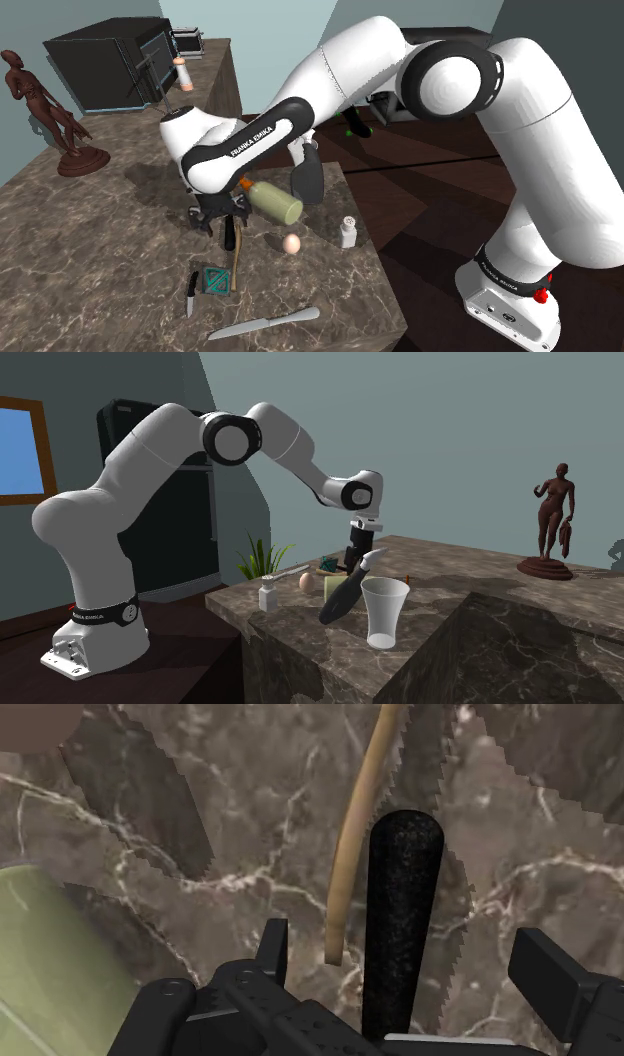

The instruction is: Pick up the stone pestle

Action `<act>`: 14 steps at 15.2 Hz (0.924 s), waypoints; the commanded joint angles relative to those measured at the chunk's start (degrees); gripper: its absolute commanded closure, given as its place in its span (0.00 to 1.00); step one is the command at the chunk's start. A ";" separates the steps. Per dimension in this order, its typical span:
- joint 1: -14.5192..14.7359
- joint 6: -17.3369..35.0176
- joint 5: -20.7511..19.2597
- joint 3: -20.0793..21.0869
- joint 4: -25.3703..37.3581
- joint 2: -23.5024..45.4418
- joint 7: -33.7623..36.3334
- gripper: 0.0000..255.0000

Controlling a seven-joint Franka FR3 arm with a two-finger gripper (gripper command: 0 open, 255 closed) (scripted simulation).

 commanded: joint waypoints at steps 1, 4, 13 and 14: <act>0.24 0.80 -0.25 -0.22 0.32 1.10 0.14 0.00; 0.40 2.03 -0.54 -0.47 0.25 2.28 0.23 0.00; 0.36 2.08 -0.53 -0.46 0.07 2.15 0.24 1.00; 0.35 2.09 -0.53 -0.46 0.07 2.16 0.23 1.00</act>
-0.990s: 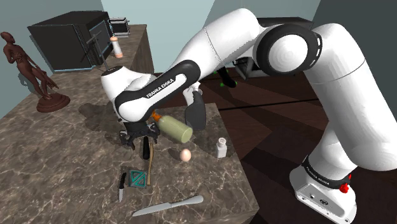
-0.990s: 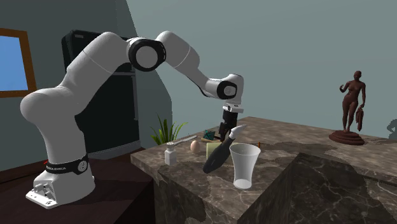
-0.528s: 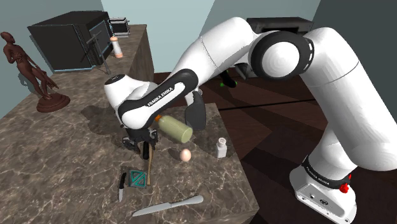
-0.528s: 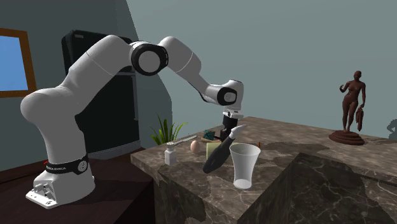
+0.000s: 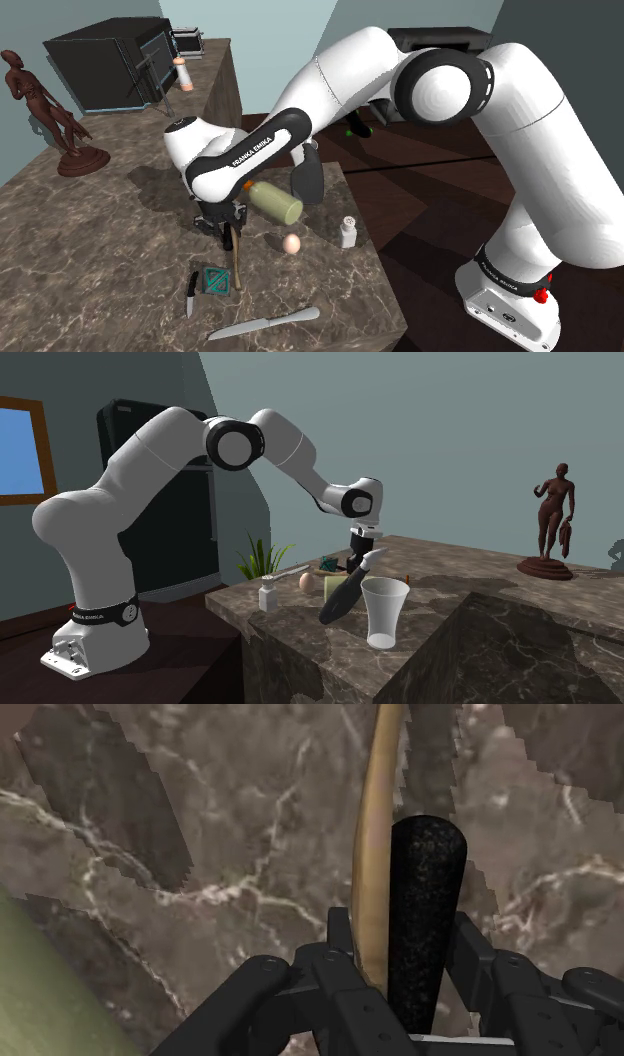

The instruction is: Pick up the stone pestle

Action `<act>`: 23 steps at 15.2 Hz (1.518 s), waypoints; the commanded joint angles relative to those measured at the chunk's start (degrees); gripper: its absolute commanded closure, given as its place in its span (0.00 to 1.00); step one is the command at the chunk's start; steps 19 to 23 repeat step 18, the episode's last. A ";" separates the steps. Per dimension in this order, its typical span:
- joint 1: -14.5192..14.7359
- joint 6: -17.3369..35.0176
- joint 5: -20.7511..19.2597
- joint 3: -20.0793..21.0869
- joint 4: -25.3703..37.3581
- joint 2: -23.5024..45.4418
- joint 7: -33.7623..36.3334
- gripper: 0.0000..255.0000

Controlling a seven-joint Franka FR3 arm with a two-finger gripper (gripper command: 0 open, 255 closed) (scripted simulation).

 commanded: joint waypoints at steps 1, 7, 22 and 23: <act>0.07 -0.04 0.00 0.00 0.15 0.18 0.00 1.00; -0.28 -2.94 0.68 0.59 0.43 -2.49 -0.22 1.00; -0.64 -7.81 1.67 1.36 1.92 -5.95 -0.57 1.00; -0.64 -7.81 1.67 1.36 1.92 -5.95 -0.57 1.00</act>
